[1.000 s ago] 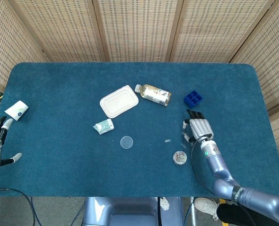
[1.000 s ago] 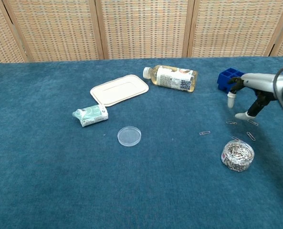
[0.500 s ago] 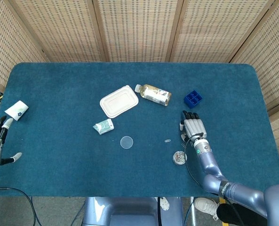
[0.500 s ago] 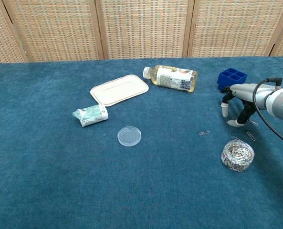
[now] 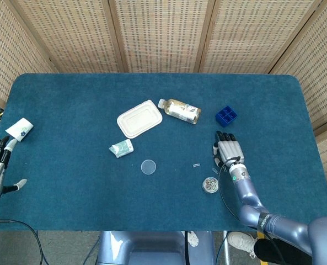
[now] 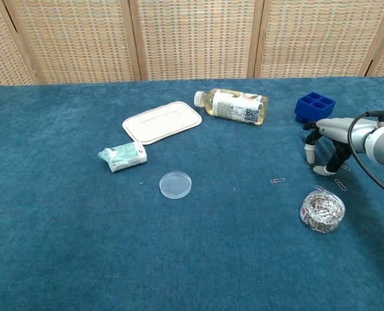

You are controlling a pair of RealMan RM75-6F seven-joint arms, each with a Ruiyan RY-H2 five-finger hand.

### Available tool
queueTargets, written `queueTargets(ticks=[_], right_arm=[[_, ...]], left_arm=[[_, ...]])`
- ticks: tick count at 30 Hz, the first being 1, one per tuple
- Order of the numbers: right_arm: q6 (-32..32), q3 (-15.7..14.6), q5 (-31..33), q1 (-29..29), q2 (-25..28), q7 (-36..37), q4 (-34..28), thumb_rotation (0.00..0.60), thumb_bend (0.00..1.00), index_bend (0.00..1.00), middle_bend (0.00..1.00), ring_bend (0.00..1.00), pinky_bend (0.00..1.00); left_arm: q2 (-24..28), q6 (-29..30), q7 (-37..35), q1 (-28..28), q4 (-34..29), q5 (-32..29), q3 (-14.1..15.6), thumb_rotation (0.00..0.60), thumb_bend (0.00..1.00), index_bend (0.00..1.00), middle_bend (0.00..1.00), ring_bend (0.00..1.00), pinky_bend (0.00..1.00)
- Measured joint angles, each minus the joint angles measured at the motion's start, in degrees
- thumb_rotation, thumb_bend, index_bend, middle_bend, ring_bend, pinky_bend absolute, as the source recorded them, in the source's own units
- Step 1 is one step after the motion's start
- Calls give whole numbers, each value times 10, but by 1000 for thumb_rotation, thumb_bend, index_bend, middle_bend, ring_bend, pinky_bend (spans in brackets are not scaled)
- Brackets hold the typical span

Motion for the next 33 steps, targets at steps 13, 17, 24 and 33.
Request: queueTargets(ticks=[13,17,24,33], right_arm=[[-5,-4,-8,1,-15,5,29,600,359,535,0,0,0],[-7,-3,-8,1,-18,6,34,600,359,557,0,0,0],[-6,-1,-13,2,-22,9,42,600,427,611,6,0,0],[-2,1,-20,2,-23,9,39,600,470,622,17,0,0]], left_arm=[[-1,0,0,0,1,-1,0,600,0,0,0,0,0],[-1,0,1,0,1,-1,0,600,0,0,0,0,0],[-1,1,1,0,0,0,0,600,0,0,0,0,0],[0,0,-1,-1,0,0,0,600,0,0,0,0,0]])
